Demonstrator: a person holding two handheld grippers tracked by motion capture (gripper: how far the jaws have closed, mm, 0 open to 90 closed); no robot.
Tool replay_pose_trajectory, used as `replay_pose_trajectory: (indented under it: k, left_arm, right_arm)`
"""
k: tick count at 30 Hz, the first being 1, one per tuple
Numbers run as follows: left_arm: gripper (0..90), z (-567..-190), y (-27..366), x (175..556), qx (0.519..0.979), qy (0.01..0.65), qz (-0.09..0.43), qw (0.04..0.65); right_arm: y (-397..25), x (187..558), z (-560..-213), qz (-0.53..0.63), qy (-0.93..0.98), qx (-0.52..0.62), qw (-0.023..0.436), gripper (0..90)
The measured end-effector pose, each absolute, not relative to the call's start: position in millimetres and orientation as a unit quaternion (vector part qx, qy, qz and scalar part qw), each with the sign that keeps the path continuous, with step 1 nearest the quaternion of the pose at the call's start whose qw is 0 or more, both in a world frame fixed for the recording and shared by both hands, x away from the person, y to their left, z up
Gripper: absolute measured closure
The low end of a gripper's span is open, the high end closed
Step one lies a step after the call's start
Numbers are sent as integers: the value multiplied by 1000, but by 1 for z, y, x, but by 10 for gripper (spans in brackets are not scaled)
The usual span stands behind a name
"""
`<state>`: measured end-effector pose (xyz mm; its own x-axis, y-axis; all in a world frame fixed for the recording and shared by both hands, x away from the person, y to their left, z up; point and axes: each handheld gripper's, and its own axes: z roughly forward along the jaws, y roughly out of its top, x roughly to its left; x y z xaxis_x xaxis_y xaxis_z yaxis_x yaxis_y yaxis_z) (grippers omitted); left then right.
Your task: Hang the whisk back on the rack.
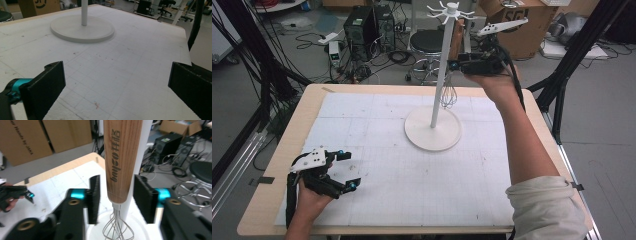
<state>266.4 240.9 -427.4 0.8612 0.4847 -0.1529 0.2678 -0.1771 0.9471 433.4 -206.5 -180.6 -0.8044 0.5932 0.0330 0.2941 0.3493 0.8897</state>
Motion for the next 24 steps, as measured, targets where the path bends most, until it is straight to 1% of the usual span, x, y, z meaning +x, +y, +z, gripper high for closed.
replay_pose_trajectory:
  k: [3, 14, 21, 24]
  left_arm:
    - [17, -427, 241, 266, 761, 247, 92, 592]
    - [16, -427, 239, 266, 764, 245, 90, 591]
    - [16, -427, 238, 266, 765, 244, 89, 589]
    - [17, -427, 237, 266, 766, 243, 89, 588]
  right_arm:
    - [-209, 428, -180, 507, 804, 269, 157, 481]
    - [-225, 402, -180, 527, 798, 246, 158, 384]
    - [-236, 382, -189, 538, 795, 227, 163, 330]
    - [-241, 378, -194, 545, 793, 222, 157, 286]
